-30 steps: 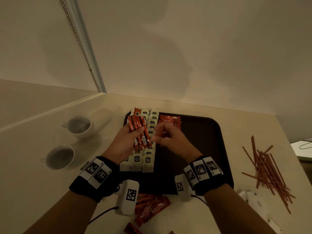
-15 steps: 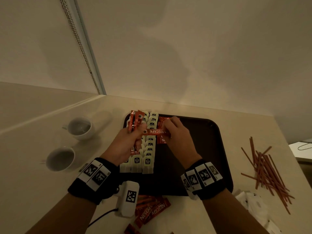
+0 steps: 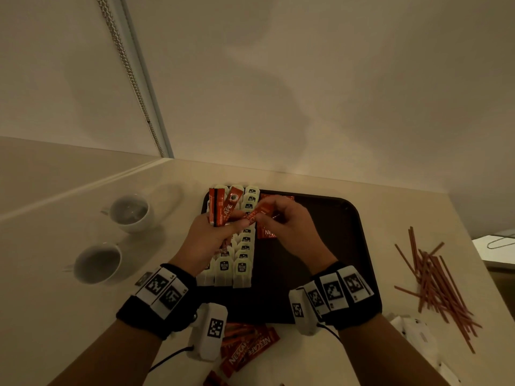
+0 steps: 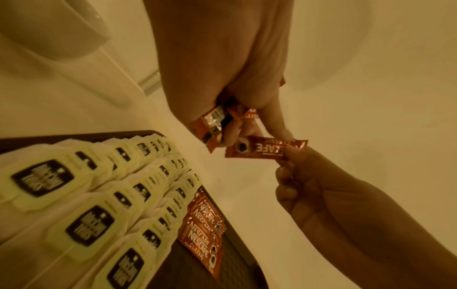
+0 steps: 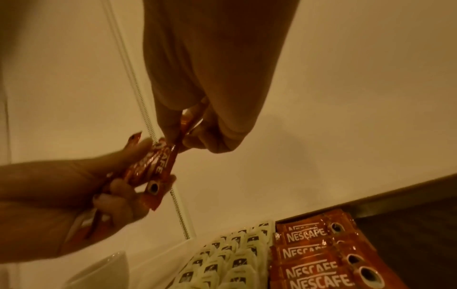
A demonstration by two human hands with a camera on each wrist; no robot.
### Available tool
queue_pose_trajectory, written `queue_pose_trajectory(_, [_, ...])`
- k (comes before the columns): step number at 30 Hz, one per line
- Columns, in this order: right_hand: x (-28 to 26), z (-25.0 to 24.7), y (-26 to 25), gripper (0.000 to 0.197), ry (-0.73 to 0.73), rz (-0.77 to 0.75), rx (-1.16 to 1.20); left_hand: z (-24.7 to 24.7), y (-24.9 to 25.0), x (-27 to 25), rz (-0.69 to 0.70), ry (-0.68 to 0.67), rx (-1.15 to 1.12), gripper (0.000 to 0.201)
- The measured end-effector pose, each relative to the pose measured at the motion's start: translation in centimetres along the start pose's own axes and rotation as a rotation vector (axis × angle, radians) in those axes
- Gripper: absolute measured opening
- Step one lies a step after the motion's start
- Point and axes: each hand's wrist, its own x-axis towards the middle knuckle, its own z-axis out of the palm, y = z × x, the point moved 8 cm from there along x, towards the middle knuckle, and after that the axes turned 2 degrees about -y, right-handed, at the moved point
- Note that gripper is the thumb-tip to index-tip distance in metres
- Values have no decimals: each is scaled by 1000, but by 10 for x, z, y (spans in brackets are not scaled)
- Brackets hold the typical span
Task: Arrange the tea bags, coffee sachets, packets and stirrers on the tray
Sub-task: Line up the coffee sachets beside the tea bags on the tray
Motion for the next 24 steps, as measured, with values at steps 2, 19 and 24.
queue_pose_trajectory(2, [0, 6, -3, 17, -46, -21, -48, 2, 13, -1, 73, 1, 37, 12])
queue_pose_trajectory(19, [-3, 2, 14, 12, -129, 182, -20, -3, -1, 6, -57, 39, -108, 10])
queue_pose_trajectory(24, [-3, -3, 14, 15, -50, 179, 107, 0, -1, 5, -44, -36, 69, 10])
